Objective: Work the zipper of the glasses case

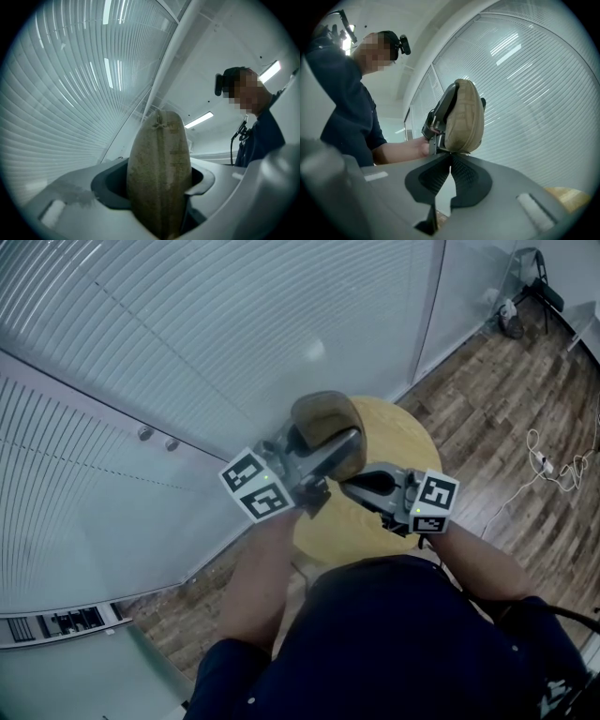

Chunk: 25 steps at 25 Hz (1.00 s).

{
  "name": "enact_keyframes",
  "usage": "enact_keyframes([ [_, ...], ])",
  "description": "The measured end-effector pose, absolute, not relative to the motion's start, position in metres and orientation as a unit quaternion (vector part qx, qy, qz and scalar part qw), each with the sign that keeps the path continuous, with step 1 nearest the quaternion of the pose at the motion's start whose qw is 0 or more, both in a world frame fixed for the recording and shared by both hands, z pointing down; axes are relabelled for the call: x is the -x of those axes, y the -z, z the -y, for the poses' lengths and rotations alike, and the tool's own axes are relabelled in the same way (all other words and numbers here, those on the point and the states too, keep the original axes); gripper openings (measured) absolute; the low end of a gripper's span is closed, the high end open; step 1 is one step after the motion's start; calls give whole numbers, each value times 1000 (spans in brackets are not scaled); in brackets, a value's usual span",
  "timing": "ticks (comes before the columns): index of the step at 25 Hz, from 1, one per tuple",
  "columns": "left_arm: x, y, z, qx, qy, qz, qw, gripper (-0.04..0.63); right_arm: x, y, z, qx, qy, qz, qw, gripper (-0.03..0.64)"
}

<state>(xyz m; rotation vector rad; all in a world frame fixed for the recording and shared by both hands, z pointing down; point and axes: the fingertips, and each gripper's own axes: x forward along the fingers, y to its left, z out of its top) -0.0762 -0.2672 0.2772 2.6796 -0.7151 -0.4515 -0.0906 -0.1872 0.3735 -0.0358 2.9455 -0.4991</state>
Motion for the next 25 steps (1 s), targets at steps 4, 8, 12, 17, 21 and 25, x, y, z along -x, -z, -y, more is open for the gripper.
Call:
enact_keyframes([
  [4,80,-306,273,-937,135,278,165,301,87,-399,193,24,168,-985,36,21],
  [8,92,-319,278,-931,101,320,140,302,84,-405,194,21,168,-985,-2,238],
  [12,114,-347,278,-914,49,383,129,302,64,-409,206,68,118,-990,-40,252],
  [17,137,-391,267,-890,17,442,112,304,29,-418,249,204,78,-974,-65,244],
  [21,149,-409,254,-872,3,478,103,304,8,-423,255,235,86,-966,-63,163],
  [25,151,-441,241,-857,-19,504,105,304,-16,-438,264,309,90,-946,-42,152],
])
